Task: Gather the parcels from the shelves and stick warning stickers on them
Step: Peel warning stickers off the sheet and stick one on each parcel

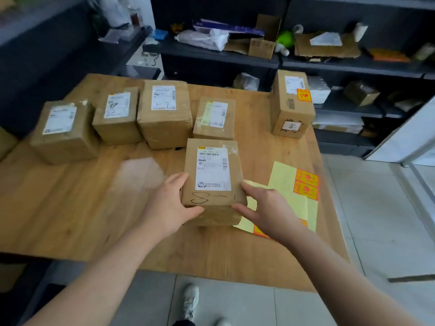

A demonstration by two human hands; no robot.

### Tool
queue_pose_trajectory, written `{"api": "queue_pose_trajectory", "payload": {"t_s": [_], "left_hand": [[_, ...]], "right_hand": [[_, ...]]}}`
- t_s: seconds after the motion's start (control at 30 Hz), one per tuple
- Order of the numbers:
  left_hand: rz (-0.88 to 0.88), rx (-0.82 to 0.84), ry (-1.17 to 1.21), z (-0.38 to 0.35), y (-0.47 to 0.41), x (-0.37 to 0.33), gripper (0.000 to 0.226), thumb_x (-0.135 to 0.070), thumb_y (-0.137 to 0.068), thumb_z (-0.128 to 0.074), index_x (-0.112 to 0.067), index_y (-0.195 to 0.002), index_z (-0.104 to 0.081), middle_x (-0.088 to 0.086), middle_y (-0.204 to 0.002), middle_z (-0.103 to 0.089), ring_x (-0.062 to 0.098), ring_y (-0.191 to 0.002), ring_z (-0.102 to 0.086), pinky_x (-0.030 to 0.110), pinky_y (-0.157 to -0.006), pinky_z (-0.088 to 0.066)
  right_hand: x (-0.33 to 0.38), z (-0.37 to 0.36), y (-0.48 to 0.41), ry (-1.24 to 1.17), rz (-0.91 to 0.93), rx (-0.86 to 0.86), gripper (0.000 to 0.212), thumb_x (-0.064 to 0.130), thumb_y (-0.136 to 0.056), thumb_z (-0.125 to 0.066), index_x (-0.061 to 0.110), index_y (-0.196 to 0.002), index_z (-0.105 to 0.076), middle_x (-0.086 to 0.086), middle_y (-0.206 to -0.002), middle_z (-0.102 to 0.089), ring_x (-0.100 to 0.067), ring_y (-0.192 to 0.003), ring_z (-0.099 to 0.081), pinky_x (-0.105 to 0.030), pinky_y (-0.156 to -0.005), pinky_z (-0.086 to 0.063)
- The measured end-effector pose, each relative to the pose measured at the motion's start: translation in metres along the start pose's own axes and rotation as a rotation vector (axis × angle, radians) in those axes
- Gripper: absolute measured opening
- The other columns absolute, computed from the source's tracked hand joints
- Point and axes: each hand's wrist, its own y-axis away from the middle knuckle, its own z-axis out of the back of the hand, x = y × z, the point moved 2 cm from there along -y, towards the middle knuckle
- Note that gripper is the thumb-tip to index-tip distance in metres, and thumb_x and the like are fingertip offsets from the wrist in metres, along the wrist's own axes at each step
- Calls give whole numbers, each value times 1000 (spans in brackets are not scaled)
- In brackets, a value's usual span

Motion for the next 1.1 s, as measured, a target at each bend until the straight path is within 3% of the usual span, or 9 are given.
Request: {"api": "queue_pose_trajectory", "payload": {"t_s": [0.1,0.3,0.47,0.63,0.8,0.93,1.1], "left_hand": [[37,11,-8,1,12,25,78,-21,-66,-86,-11,-134,-50,-9,-128,-49,16,-117,-52,24,-92,-40],[89,85,-42,1,17,67,89,-21,-71,-82,-13,-146,-35,-4,-148,-38,15,-129,-44,18,-99,-30],[89,170,-137,3,18,87,90,-27,-79,-76,-17,-152,-23,-4,-159,-20,16,-140,-32,29,-113,-27],[-1,222,-180,9,16,90,87,-40,-84,-68,-19,-152,-20,-7,-160,-13,13,-142,-26,30,-114,-26],[-230,167,-368,2,7,48,68,-42,-94,-52,-15,-151,-25,-1,-157,-23,17,-143,-23,30,-115,-21],[-346,176,-328,-28,-1,3,59,-36,-96,-51,-12,-147,-32,0,-151,-34,18,-138,-30,29,-112,-24],[-260,289,-323,-91,-11,-35,50,-31,-96,-52,-9,-138,-41,5,-139,-45,23,-124,-45,36,-101,-42]], "right_hand": [[14,-28,-1,18,5,51,53,47,-91,-55,18,-134,-47,-6,-116,-66,-27,-104,-58,-36,-82,-46],[38,-68,-6,25,-57,72,58,45,-92,-54,17,-141,-40,-7,-121,-64,-26,-108,-58,-34,-87,-45],[50,-84,-4,53,-105,93,59,46,-93,-53,20,-144,-37,-4,-123,-63,-22,-107,-59,-32,-88,-49],[44,-82,3,38,-146,47,55,46,-94,-51,22,-143,-41,0,-136,-56,-19,-120,-54,-31,-95,-45],[9,-68,16,137,-252,21,52,46,-94,-50,19,-138,-46,1,-143,-49,-20,-127,-49,-33,-96,-45],[-30,-52,27,172,-333,22,50,41,-94,-52,17,-137,-46,0,-143,-49,-23,-126,-49,-34,-94,-45],[-75,-42,38,178,-383,72,48,38,-94,-52,14,-136,-48,-4,-141,-50,-25,-126,-48,-35,-97,-44]]}}
